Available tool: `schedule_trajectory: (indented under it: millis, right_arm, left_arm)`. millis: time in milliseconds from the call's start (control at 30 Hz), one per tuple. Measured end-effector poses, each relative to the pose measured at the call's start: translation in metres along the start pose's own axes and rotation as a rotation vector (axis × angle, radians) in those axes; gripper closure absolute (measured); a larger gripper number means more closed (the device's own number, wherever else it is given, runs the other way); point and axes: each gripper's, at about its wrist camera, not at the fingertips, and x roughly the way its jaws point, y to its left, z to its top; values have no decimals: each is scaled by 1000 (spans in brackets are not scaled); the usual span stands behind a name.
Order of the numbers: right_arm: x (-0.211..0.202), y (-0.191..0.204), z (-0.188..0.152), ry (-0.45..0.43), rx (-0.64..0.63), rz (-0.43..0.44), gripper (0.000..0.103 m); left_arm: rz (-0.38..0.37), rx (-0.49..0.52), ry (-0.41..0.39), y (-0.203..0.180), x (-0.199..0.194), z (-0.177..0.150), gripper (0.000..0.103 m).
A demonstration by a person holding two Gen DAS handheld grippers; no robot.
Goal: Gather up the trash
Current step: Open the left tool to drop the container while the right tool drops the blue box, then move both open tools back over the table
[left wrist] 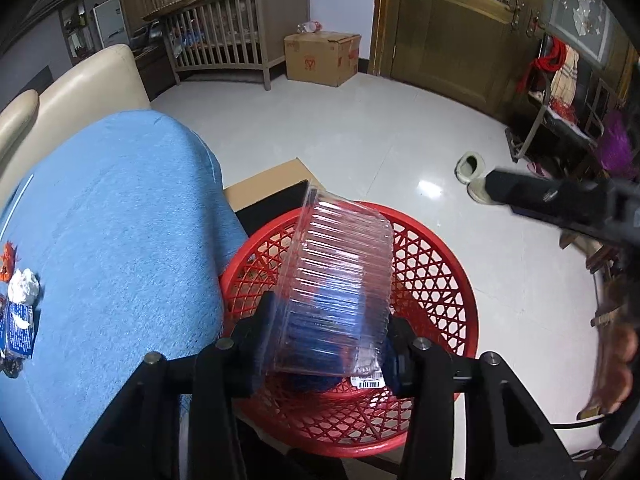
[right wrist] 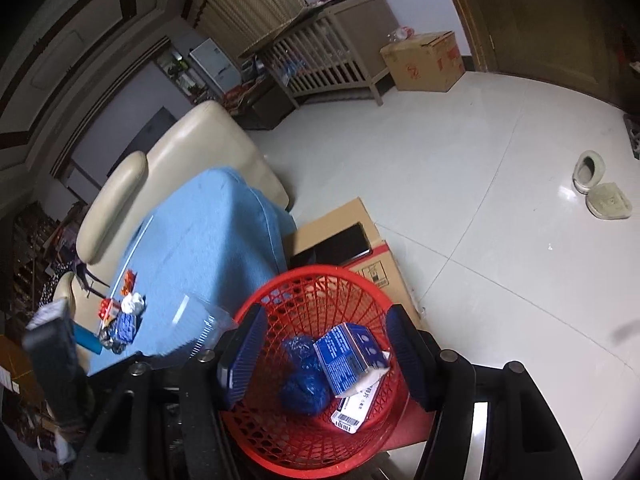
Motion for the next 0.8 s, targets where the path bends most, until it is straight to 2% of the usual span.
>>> schedule_trajectory:
  millis: [33,100,267,500,667,800]
  right_arm:
    - [-4,0,2,-11,5,-4,37]
    - [-9,2,6,-26,9,-10,37]
    - [-17,16,13,-49,-10,-13,36]
    - [-6,53,7,-25,-65,0,36]
    - [8,94,2,0,-140,22,34]
    - [29,131,-7,42,-201,44,33]
  left_arm:
    - [3,3,15,-1,2,1,34]
    - [10,5,17,-2,1,1,26]
    - [31,-8,-9,7,-11,-1,26]
    - [59,-88,-62,46,-36,-8,26]
    - [88,-175,-100,87,-58,-29,26]
    - [152,-271,-129,135,-81,-61,26]
